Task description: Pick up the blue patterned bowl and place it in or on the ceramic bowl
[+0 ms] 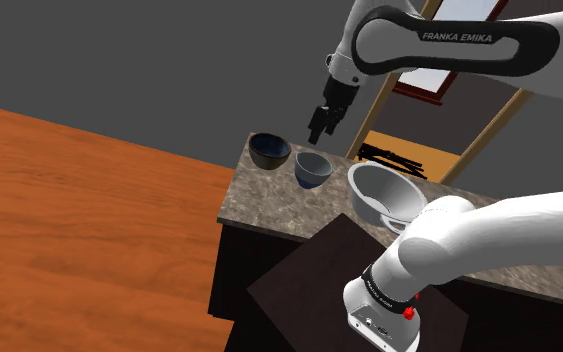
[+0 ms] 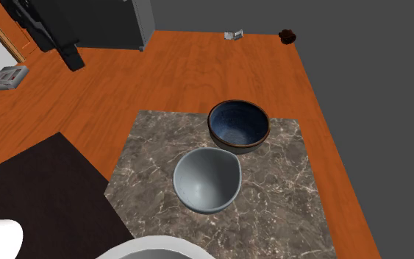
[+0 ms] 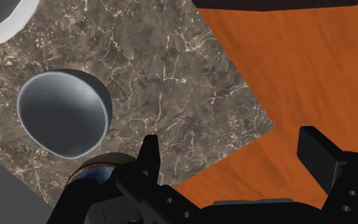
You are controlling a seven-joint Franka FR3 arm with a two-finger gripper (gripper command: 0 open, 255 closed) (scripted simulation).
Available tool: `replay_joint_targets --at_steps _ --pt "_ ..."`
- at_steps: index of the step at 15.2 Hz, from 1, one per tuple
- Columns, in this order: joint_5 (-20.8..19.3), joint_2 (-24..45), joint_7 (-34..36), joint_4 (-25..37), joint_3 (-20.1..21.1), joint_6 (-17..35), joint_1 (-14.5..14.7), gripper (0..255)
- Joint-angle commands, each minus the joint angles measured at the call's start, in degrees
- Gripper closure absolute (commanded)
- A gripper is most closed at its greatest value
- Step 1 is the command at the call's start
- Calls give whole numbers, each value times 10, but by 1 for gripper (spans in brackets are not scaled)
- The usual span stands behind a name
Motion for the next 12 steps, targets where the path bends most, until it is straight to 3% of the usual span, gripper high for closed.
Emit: replay_joint_targets --at_steps 1,12 --pt "-11 24 -7 -15 -6 41 -7 0" --pt "-76 204 -36 -44 -47 253 -50 0"
